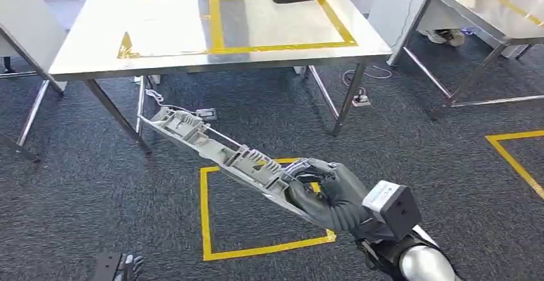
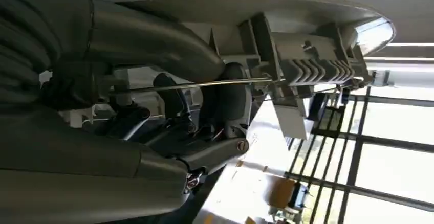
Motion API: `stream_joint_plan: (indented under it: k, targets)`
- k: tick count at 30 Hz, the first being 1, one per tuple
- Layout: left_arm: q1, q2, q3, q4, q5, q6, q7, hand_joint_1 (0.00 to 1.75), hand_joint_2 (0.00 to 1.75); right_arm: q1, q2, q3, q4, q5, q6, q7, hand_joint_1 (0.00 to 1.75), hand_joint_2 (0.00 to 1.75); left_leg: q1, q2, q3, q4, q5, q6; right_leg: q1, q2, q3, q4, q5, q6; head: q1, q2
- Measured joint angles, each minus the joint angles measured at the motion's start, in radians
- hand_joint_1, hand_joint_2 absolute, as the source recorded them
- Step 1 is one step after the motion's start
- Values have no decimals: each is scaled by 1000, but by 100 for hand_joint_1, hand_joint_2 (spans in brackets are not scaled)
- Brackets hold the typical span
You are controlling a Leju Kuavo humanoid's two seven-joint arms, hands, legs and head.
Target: Take the parts from the cabinet and place them on the table.
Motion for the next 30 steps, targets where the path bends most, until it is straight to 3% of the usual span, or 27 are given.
stream_joint_plan:
  k: [1,2,4,5,6,7,9,10,11,12,14,16,17,19,20,21,22,23,25,26,27,28,29,30]
  targets:
    - [-1,-3,-2,-2,0,0,0,0,0,-2,0,0,0,1,3,0,175,175,3,2,12,-10,4,3,-3,-3,-6,20,-5,1,-1,0]
    - [-3,-3,-2,-2,0,-1,0,0,0,-8,0,-1,0,0,11,0,175,175,4,4,16,-12,2,7,-3,-4,-34,74,-35,2,1,0]
    - [-5,-5,-2,-2,6,-3,-1,0,0,-18,0,0,2,-2,24,0,175,175,3,8,24,-12,-7,9,-7,-6,-127,247,-104,6,1,0]
    - [-5,-7,-2,-2,11,-6,-4,0,0,-21,0,1,5,-3,29,1,175,175,3,8,29,-12,-12,7,-8,-6,-167,316,-121,7,2,0]
    - [-5,-7,-2,-2,13,-8,-6,0,0,-23,0,1,8,-3,33,2,175,175,5,8,37,-11,-18,4,-11,-7,-188,341,-114,9,2,0]
    - [-4,-10,-2,-1,14,-9,-8,0,0,-26,0,2,13,-3,33,2,175,175,7,7,48,-11,-26,0,-14,-8,-180,312,-81,10,2,0]
    - [-4,-14,-2,-1,18,-9,-10,0,0,-38,0,4,18,-4,34,2,175,175,15,3,76,-10,-46,-12,-21,-13,-98,138,26,14,2,0]
    - [-4,-15,-2,-1,20,-10,-10,0,0,-44,0,5,19,-5,34,2,175,175,17,3,88,-8,-59,-21,-26,-18,-60,51,60,17,2,0]
    - [-5,-14,-1,0,21,-11,-10,0,0,-51,0,7,21,-6,34,1,175,175,10,3,85,-5,-69,-32,-15,-15,-44,45,26,17,2,0]
    - [-5,-14,-2,1,21,-12,-10,0,0,-56,2,7,21,-6,33,0,175,175,8,2,86,-5,-73,-41,-19,-13,-44,45,18,-4,1,0]
    - [-5,-16,-2,2,21,-12,-10,0,0,-58,1,7,21,-6,27,0,175,175,12,3,97,-18,-78,-51,-12,-13,-47,48,3,-25,-2,0]
    - [-8,-16,-2,0,21,-11,-11,0,0,-58,1,7,21,-4,23,0,175,175,15,4,108,-14,-92,-64,-17,-13,-33,42,-7,-40,-3,0]
    - [-11,-17,-2,1,20,-11,-13,0,0,-59,1,7,21,-2,19,0,175,175,16,4,86,32,-108,-66,-17,-13,-25,39,-13,-46,-4,0]
    - [-12,-18,-2,2,16,-11,-13,0,0,-59,1,7,21,0,11,-3,175,175,15,4,-26,215,-177,-70,-15,-14,-13,37,-24,-52,-4,0]
    - [-10,-18,-2,2,15,-9,-13,0,0,-57,1,7,21,2,11,-3,175,175,15,4,-78,289,-192,-70,-14,-13,-8,37,-30,-54,-4,0]
    - [-8,-18,-2,3,15,-9,-13,0,0,-54,1,7,21,3,10,-2,175,175,15,4,-118,327,-183,-69,-13,-11,-1,38,-37,-54,-4,0]
    - [-6,-18,-2,4,14,-8,-13,0,0,-51,1,7,21,3,10,-2,175,175,15,4,-132,315,-147,-67,-13,-8,8,38,-43,-53,-4,0]
    - [-6,-17,-2,4,13,-8,-13,0,0,-50,1,7,21,3,7,-2,175,175,15,4,-127,266,-92,-65,-13,-6,20,38,-50,-51,-4,0]
    - [-5,-15,-2,4,10,-8,-13,0,0,-49,1,8,21,3,0,-3,175,175,14,4,-80,91,43,-55,-13,-5,47,38,-67,-44,-5,0]
    - [-4,-12,-2,7,10,-8,-13,0,0,-47,1,8,21,3,-2,-4,175,175,10,2,-69,58,50,-51,-9,-4,51,39,-73,-38,-4,0]
    - [-5,-12,-2,8,9,-7,-13,0,0,-44,1,9,20,5,-4,-3,175,175,7,3,-56,30,36,-47,-6,0,47,43,-78,-31,-6,0]
    - [-5,-13,-2,8,9,-7,-12,0,0,-42,1,9,19,8,-7,-3,175,175,13,4,-58,27,42,-49,-2,-1,44,47,-79,-32,-4,0]
    - [-4,-14,-2,8,7,-7,-12,0,0,-37,1,9,19,10,-8,-2,175,175,12,2,-60,27,40,-50,-3,-1,44,41,-75,-43,-3,0]
    - [-1,-14,-2,9,5,-7,-12,0,0,-33,1,9,19,9,-9,-1,175,175,10,1,-62,27,40,-48,-3,-4,45,38,-75,-42,-3,0]
